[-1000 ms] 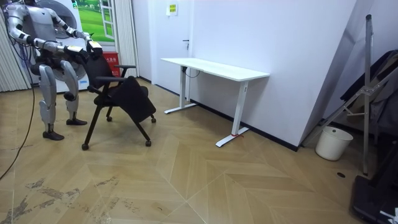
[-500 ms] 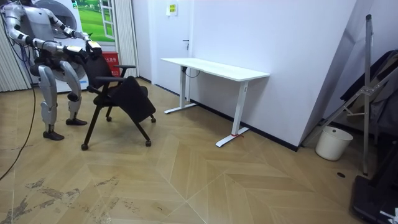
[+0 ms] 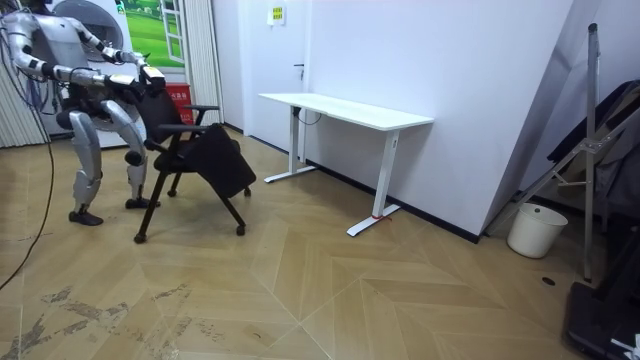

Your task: Push chair

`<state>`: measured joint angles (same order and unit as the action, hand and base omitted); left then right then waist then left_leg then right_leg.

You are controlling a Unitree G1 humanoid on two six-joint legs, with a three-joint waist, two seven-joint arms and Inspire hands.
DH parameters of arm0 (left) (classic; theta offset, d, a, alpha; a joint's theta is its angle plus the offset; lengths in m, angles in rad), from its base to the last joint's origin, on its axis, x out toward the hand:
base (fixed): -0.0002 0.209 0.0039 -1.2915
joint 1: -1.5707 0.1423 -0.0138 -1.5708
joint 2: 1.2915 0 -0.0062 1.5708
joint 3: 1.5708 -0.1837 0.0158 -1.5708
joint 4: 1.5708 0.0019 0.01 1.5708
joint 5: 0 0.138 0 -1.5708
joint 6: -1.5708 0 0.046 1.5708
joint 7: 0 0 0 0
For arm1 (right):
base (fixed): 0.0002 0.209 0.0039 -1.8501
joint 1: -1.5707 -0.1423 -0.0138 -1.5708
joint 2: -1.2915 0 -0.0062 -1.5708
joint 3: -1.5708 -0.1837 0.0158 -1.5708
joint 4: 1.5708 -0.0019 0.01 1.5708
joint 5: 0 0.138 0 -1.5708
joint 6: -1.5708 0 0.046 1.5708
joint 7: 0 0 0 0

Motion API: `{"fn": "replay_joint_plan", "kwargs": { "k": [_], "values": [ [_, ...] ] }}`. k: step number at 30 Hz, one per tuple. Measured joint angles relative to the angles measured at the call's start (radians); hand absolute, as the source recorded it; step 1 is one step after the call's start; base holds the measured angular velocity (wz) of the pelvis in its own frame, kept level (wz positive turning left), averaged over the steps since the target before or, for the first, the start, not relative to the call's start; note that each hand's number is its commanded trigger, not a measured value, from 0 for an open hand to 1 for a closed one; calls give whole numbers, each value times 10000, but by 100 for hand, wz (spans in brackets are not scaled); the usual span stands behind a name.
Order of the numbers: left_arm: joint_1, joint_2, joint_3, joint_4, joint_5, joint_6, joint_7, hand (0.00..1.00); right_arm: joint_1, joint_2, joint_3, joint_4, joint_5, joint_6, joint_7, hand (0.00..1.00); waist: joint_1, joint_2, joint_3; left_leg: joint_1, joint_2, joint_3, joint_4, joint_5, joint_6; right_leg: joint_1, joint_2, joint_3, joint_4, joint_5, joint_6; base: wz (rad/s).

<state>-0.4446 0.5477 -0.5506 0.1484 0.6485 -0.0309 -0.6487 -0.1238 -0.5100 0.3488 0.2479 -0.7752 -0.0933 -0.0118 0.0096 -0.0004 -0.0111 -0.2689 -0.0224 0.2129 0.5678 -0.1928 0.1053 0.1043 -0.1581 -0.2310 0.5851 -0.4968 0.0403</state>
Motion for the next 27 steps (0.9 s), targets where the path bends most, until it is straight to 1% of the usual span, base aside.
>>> {"fn": "replay_joint_plan", "kwargs": {
  "k": [1,2,3,4,5,6,7,8,9,10,12,13,14,15,16,17,18,19,20,21,22,23,24,25,26,27],
  "values": [
    [-31,-12,15,65,-44,7,81,100,-50,-14,2,-78,-54,89,-20,100,-109,75,67,81,-114,21,161,-196,158,-194,-179,36,831,129,154,8],
    [-45,-24,15,69,-46,13,100,100,-76,-44,0,-96,-61,104,-20,100,-182,116,86,113,-141,28,252,-302,236,-351,-288,112,1422,306,236,24],
    [-87,-10,14,73,-107,25,86,100,-105,-61,3,-84,-20,95,-7,100,-362,96,122,221,-259,-10,328,-459,338,-817,-530,213,2581,787,351,25],
    [-93,-11,13,74,-123,21,87,100,-105,-84,1,-41,7,62,-12,100,-500,95,144,355,-346,-84,371,-617,399,-1209,-677,386,3568,1442,333,28],
    [-93,-10,13,74,-129,20,87,100,-100,-76,1,-9,21,42,-42,100,-596,110,153,421,-386,-153,393,-700,437,-1346,-726,399,3932,1803,343,28],
    [-93,-9,1,76,-143,18,114,100,-46,-84,-7,4,29,-8,-137,100,-730,174,196,570,-428,-252,405,-837,490,-1613,-759,504,4480,2503,295,15],
    [-94,25,1,74,-175,13,146,100,-36,-83,-1,9,29,-37,-206,100,-758,245,243,708,-427,-285,414,-993,528,-1833,-737,686,4858,3139,291,5],
    [-97,41,1,74,-178,8,207,100,-35,-80,4,40,28,-42,-223,100,-768,287,246,746,-426,-319,414,-1067,528,-1947,-719,720,4987,3357,298,-7],
    [-118,93,-3,73,-206,-1,304,100,-56,-52,22,89,24,-43,-326,100,-841,352,276,824,-418,-395,404,-1185,572,-2093,-673,733,5136,3456,327,0],
    [-152,156,-13,81,-253,-41,433,100,-57,-55,18,85,26,-51,-428,100,-903,404,311,883,-427,-438,387,-1281,627,-2384,-662,714,5269,3344,336,8],
    [-154,158,-14,101,-258,-47,543,100,-50,-48,28,63,27,-54,-524,100,-926,422,318,1030,-418,-461,323,-1392,638,-3006,-621,667,5432,2992,318,3],
    [-155,157,-22,124,-261,-58,564,100,-49,-41,62,74,56,-52,-557,100,-927,433,336,1196,-388,-482,279,-1492,632,-3421,-470,672,5135,2692,270,0],
    [-154,152,-33,141,-261,-65,565,100,-44,-51,109,105,84,-46,-604,100,-926,444,343,1282,-364,-496,255,-1548,620,-3594,-383,661,4889,2584,242,0],
    [-154,148,-41,153,-259,-83,548,100,-20,-44,135,127,144,-44,-629,100,-917,504,386,1441,-285,-496,233,-1671,595,-3932,-199,617,4101,2412,225,0],
    [-154,190,-40,165,-259,-116,549,100,-24,-44,171,129,164,-40,-647,100,-939,528,400,1558,-246,-545,215,-1764,549,-4207,43,595,3026,2407,215,12],
    [-154,205,-36,172,-259,-129,576,100,-20,-58,193,118,166,-38,-675,100,-1051,519,388,1662,-244,-682,190,-1846,534,-4309,211,501,1732,2451,144,22],
    [-154,210,-36,171,-259,-132,591,100,-20,-61,193,115,165,-41,-682,100,-1119,529,385,1706,-244,-765,184,-1889,514,-4334,281,481,1101,2537,53,35],
    [-160,210,-32,162,-255,-131,601,100,-20,-69,191,104,179,-41,-683,100,-1198,537,371,1813,-237,-875,153,-1986,458,-4360,515,512,-82,2843,-121,27],
    [-163,199,-30,163,-246,-131,603,100,-20,-99,186,98,203,-54,-685,100,-1229,557,366,1970,-231,-958,92,-2093,378,-4322,729,570,-816,3443,-293,25],
    [-163,182,-34,169,-231,-131,594,100,-21,-105,187,96,204,-58,-685,100,-1288,566,333,2067,-228,-1050,60,-2145,341,-4254,787,612,-978,3689,-353,19],
    [-164,180,-12,166,-227,-131,577,100,-62,-130,186,67,209,-62,-666,100,-1345,571,279,2208,-200,-1128,-14,-2218,268,-4123,924,657,-1104,3999,-530,9],
    [-163,179,3,164,-211,-129,622,100,-133,-142,184,76,209,-51,-627,100,-1273,664,251,2329,-58,-1121,-46,-2344,149,-3948,1034,557,-1179,4083,-634,0],
    [-164,192,15,159,-210,-131,672,100,-168,-140,185,77,211,-41,-606,100,-1201,695,253,2404,26,-1098,-48,-2403,62,-3894,1100,469,-1192,4120,-697,-19],
    [-164,212,26,144,-214,-139,719,100,-194,-137,186,80,237,-36,-559,100,-1121,754,239,2511,226,-1084,17,-2524,-129,-3746,1223,264,-1160,4104,-899,-13],
    [-168,239,29,146,-212,-147,775,100,-211,-120,185,90,270,-36,-488,100,-1057,768,234,2590,451,-992,306,-2570,-247,-3593,1317,167,-1069,3919,-1032,-9],
    [-167,254,30,146,-212,-149,789,100,-228,-120,185,94,281,-35,-427,100,-1011,761,231,2602,535,-884,529,-2568,-335,-3553,1359,144,-917,3797,-1024,-4]
  ]
}}
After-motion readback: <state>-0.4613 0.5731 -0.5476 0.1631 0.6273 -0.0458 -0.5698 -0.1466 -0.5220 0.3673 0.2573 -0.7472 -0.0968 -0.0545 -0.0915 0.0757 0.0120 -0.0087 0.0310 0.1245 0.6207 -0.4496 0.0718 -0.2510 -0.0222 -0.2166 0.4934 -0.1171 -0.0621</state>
